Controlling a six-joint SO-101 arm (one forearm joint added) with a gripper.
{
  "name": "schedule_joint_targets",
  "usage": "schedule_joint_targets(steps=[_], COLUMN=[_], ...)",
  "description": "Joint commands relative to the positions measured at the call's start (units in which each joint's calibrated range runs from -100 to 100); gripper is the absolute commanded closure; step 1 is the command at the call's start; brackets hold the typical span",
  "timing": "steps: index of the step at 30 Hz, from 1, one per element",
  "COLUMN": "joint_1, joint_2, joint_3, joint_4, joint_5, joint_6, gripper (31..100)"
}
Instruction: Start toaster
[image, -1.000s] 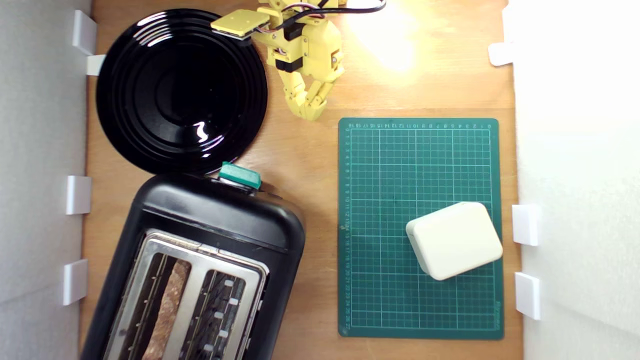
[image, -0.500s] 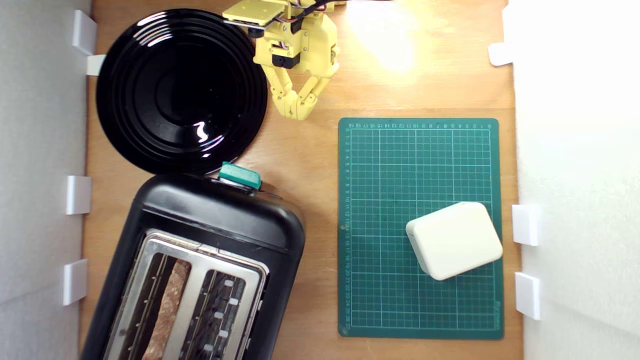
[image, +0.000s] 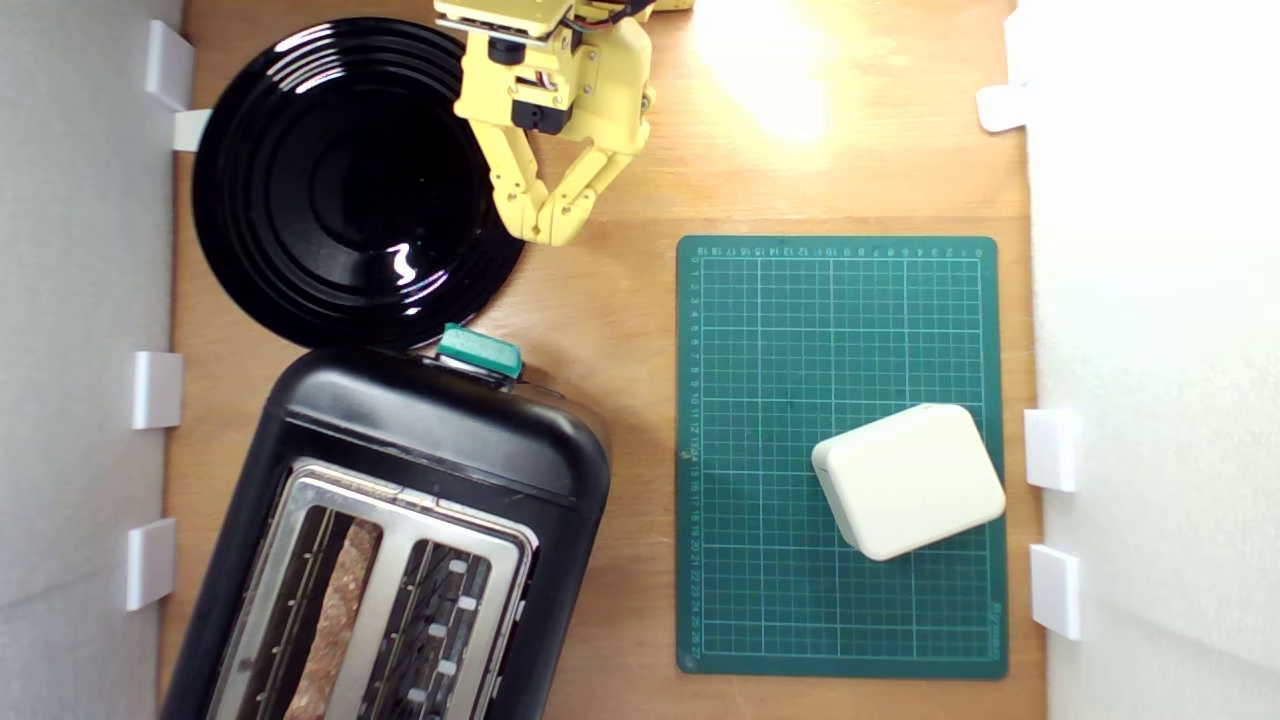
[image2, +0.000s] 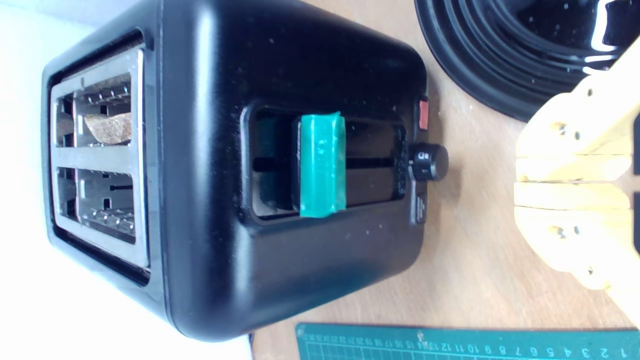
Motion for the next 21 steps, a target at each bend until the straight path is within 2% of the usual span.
schedule_joint_targets(steps=[1,12,21], joint_1=[1.0,1.0,2.1], joint_2=[5.5,22.6,32.3], joint_3=[-8.3,-32.4,-43.6], joint_4=[0.6,0.5,0.6], joint_5=[0.1,-0.2,-0.3], joint_6=[0.9,0.4,-2.3], gripper=[98.9,98.9,98.9])
